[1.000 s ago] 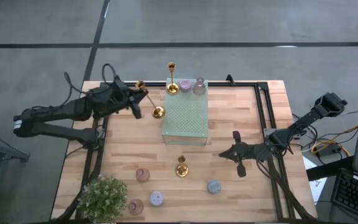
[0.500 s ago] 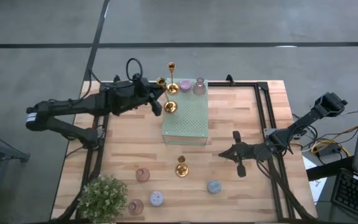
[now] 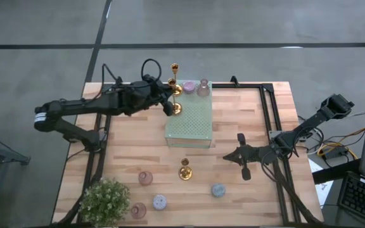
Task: Pick & Place candle stick holders
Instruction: Put the top metal gold candle holder on the shelf
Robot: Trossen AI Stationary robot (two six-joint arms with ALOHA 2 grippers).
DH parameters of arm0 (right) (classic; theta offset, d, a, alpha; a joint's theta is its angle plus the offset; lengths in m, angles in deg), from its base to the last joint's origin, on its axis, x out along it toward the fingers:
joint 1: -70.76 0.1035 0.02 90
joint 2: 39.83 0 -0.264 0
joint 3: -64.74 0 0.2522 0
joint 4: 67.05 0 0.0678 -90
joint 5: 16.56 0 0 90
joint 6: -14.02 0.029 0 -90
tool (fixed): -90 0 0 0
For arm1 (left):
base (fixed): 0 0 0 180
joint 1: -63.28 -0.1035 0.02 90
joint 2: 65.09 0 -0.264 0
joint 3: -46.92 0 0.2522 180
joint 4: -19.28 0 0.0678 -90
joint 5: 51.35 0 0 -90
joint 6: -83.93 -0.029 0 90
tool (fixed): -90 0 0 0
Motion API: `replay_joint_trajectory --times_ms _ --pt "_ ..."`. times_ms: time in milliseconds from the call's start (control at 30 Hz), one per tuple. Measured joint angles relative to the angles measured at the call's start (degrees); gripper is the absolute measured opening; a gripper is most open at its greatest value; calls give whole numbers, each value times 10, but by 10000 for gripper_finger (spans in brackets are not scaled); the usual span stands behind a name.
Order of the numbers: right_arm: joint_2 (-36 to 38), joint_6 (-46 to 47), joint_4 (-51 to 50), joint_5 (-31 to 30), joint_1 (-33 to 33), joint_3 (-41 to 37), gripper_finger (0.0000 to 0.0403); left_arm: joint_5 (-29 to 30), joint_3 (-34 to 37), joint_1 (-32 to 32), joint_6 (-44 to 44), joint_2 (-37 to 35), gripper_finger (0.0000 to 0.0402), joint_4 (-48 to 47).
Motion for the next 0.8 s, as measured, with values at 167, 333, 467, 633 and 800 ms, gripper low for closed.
replay_joint_trajectory --times_ms 167,333,467,633,800 --pt "0 -1 0 0 0 0 8 4 0 -4 -6 5 27 1" --pt "0 0 0 0 0 0 8 20 0 -6 -17 5 27 1" --pt "0 0 0 0 0 0 8 20 1 -12 -15 5 27 1" --pt "0 0 0 0 0 0 8 19 1 -14 0 7 27 2" --pt "0 0 0 0 0 0 8 9 1 -14 12 7 27 2"
